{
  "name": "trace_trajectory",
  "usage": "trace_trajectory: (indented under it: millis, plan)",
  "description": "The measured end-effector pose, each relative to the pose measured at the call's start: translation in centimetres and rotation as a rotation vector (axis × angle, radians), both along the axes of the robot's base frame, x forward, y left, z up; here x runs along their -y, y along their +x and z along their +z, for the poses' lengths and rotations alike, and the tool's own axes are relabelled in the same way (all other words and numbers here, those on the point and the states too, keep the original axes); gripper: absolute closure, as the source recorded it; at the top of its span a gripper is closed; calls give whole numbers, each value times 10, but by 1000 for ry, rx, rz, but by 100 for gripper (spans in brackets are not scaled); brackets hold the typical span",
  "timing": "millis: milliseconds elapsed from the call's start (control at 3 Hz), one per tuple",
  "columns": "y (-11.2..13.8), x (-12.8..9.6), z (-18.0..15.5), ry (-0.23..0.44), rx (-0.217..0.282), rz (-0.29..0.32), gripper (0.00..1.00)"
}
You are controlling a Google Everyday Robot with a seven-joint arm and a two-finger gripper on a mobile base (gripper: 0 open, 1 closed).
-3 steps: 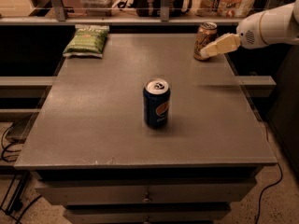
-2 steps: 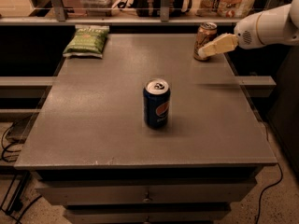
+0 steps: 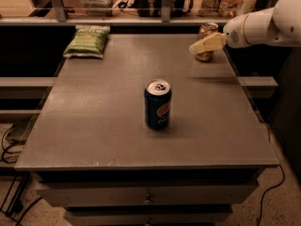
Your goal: Move orange can near green jalapeno chip bag
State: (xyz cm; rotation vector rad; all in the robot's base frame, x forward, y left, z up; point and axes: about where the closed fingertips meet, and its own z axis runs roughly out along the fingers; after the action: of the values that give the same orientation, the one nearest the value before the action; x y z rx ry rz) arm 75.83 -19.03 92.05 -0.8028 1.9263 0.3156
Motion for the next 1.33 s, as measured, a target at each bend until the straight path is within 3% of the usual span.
trace_trajectory:
  millis: [333, 667, 1333]
  plan:
    - [24, -7, -10, 35, -4, -3, 0]
    - [41, -8, -18, 72, -11, -19, 18]
    - [41, -19, 4, 31, 25, -17, 64]
